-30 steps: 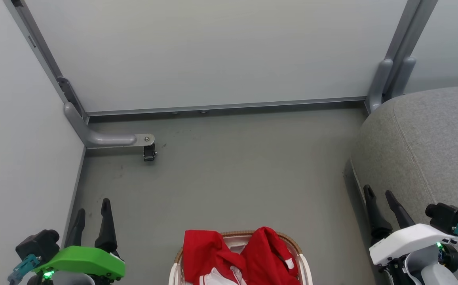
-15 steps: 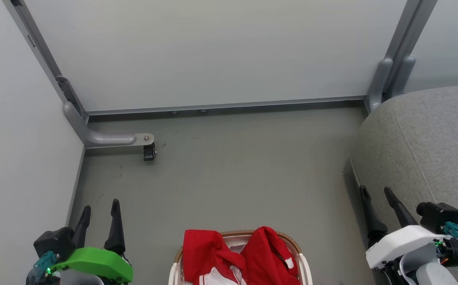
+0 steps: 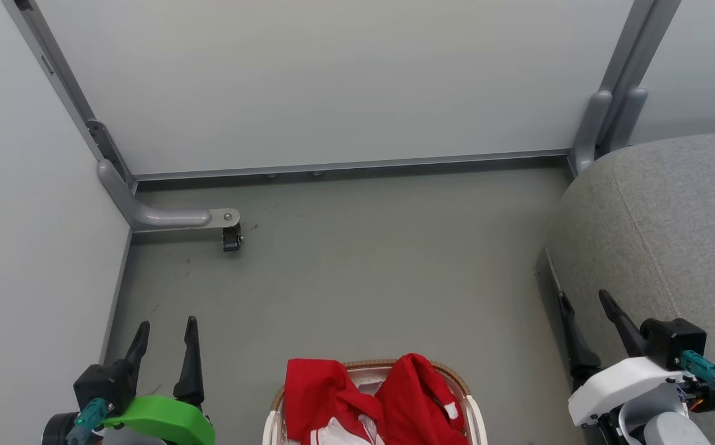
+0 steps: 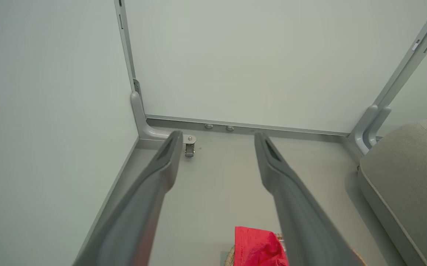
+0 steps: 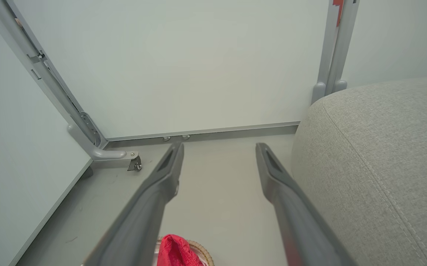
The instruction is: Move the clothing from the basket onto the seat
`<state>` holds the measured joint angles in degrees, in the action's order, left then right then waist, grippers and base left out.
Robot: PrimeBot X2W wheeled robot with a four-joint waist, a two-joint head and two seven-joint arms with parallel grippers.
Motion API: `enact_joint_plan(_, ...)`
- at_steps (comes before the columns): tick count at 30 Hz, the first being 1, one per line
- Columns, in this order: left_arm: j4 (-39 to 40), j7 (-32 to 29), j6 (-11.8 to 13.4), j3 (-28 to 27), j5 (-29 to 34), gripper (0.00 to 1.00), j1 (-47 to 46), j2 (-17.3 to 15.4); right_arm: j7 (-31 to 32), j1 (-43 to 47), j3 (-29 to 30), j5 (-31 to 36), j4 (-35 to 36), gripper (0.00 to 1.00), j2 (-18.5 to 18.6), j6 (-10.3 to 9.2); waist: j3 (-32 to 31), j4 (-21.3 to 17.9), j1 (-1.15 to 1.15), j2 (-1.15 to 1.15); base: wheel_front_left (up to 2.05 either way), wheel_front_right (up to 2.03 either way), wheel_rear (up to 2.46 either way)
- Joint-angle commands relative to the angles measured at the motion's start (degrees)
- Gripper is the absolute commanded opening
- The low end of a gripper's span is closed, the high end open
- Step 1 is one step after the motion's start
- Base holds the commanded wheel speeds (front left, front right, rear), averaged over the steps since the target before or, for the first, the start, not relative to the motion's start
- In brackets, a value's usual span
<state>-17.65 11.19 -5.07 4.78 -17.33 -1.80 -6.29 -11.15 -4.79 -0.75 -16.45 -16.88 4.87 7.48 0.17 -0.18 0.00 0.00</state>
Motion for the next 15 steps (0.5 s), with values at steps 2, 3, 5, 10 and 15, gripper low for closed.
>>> enact_joint_plan(2,0.3,0.7,-0.3,0.2,2.1,1.0,0.4,-0.4,-0.7,0.1,0.1,2.1,0.1,1.0,0.2,0.01,0.0,0.0,0.0,0.0,0.0,0.0,0.0)
enact_joint_plan(3,0.2,0.7,-0.4,0.2,2.4,1.0,0.4,-0.2,-0.8,0.1,0.1,2.6,0.1,1.0,0.1,0.01,0.0,0.0,0.0,0.0,0.0,0.0,0.0)
enact_joint_plan(5,0.1,1.0,-0.5,0.2,3.3,1.0,0.5,-0.1,-1.1,0.0,0.1,3.7,0.0,1.0,0.1,0.01,0.1,0.0,0.0,0.0,0.0,0.0,0.0)
enact_joint_plan(10,0.1,1.6,-0.6,0.1,5.7,1.0,0.8,0.2,-1.7,-0.2,0.1,6.1,-0.5,1.0,0.0,0.02,0.1,-0.1,0.0,0.0,0.0,0.0,0.0)
enact_joint_plan(15,0.1,2.1,-0.9,0.1,7.7,1.0,1.0,0.4,-2.2,-0.4,0.2,8.4,-0.7,1.0,0.0,0.02,0.3,-0.2,0.0,0.0,0.0,0.0,0.0)
